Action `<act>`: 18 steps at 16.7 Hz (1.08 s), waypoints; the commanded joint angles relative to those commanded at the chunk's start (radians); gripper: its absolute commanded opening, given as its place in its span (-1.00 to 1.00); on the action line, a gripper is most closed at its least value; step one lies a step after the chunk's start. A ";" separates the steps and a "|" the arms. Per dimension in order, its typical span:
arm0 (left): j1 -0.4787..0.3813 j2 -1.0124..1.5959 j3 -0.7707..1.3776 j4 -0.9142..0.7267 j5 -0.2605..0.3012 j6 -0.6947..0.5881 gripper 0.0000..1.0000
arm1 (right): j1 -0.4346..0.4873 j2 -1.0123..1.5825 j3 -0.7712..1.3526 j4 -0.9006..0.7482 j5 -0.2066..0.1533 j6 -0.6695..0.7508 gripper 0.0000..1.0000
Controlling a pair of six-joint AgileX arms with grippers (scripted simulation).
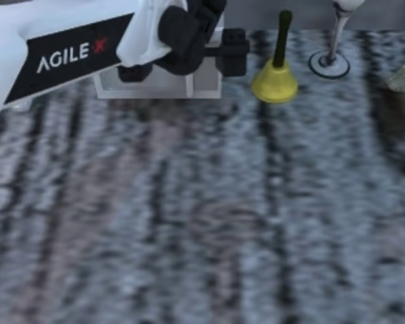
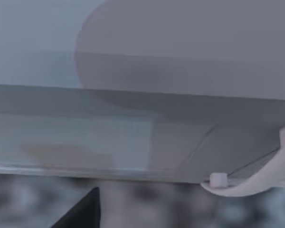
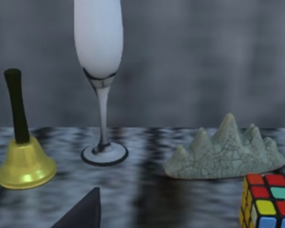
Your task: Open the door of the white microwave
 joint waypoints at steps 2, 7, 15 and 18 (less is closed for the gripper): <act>0.019 0.084 0.033 0.045 0.012 0.017 1.00 | 0.000 0.000 0.000 0.000 0.000 0.000 1.00; 0.039 0.144 0.063 0.089 0.025 0.034 1.00 | 0.000 0.000 0.000 0.000 0.000 0.000 1.00; 0.039 0.144 0.063 0.089 0.025 0.034 -0.06 | 0.000 0.000 0.000 0.000 0.000 0.000 1.00; 0.039 0.144 0.063 0.089 0.025 0.034 -0.51 | 0.000 0.000 0.000 0.000 0.000 0.000 1.00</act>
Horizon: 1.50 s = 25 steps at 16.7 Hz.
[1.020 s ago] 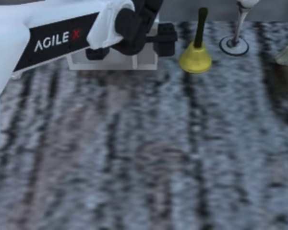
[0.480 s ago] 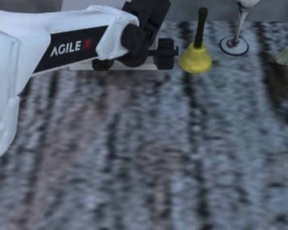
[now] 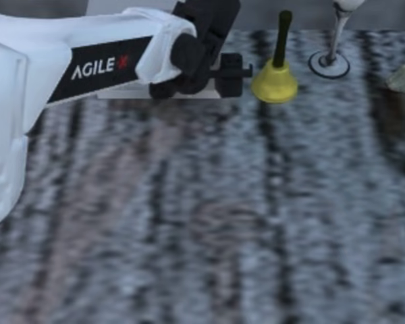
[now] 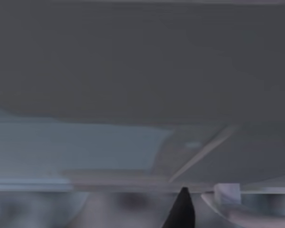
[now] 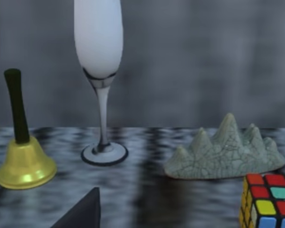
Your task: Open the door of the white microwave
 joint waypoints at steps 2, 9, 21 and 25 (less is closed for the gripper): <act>0.000 0.000 0.000 0.000 0.000 0.000 -0.81 | 0.000 0.000 0.000 0.000 0.000 0.000 1.00; 0.000 0.000 0.000 0.000 0.000 0.000 -1.00 | 0.000 0.000 0.000 0.000 0.000 0.000 1.00; -0.031 -0.093 -0.151 0.049 -0.020 -0.027 -1.00 | 0.000 0.000 0.000 0.000 0.000 0.000 1.00; -0.031 -0.093 -0.151 0.049 -0.020 -0.027 -1.00 | 0.000 0.000 0.000 0.000 0.000 0.000 1.00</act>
